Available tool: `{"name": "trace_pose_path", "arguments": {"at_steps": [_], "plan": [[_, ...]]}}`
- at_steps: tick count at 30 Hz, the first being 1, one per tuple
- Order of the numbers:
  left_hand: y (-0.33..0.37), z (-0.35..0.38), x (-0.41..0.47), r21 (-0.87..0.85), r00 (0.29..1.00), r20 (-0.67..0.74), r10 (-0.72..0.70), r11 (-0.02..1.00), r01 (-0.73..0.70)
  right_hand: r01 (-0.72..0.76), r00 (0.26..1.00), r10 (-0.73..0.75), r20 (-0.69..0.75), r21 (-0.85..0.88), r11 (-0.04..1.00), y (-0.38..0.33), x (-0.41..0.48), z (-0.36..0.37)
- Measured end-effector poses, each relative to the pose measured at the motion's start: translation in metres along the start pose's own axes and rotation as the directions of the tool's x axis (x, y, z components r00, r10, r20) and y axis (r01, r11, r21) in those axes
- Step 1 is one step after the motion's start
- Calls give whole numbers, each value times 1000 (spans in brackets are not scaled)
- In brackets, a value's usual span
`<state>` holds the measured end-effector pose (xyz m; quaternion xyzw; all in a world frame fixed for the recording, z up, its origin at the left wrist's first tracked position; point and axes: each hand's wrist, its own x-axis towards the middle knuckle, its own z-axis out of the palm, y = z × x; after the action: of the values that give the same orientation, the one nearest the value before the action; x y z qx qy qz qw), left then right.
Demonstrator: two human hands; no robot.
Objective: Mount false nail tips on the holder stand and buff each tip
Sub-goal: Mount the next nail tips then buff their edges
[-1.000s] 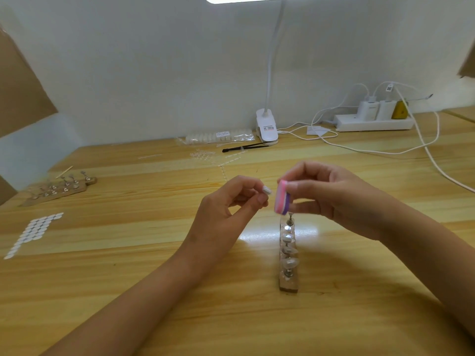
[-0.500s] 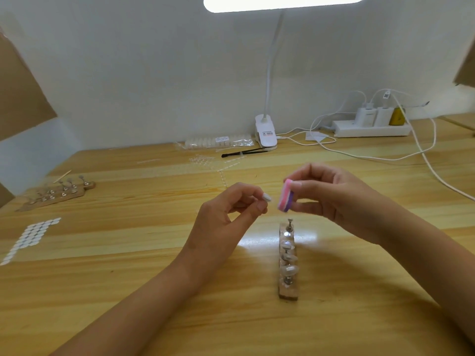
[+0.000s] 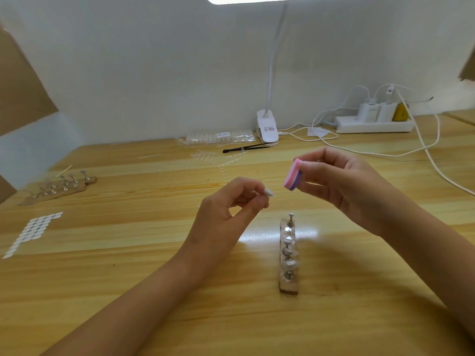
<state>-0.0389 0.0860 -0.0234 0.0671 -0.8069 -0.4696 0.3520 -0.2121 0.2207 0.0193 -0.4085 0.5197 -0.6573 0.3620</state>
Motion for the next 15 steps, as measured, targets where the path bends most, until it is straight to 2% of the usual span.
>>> {"name": "trace_pose_path", "arguments": {"at_steps": [4,8,11,12,15], "plan": [[0,1,0,21,1000,2,13,1000,-13,-66,976,96,196,-155,986,3,-4,6],[-1,-1,0,-6,1000,-13,4,1000,-4,-10,999,13,50,-62,998,0,-2,3],[0,1,0,2,1000,-6,12,1000,-12,-45,981,68,181,-127,991,-2,-5,3],[0,1,0,3,1000,-1,12,1000,-12,-38,981,63,182,-135,990,0,-5,5],[0,0,-1,-14,1000,-1,4,1000,-4,0,999,3,50,-59,998,0,-2,2]]}}
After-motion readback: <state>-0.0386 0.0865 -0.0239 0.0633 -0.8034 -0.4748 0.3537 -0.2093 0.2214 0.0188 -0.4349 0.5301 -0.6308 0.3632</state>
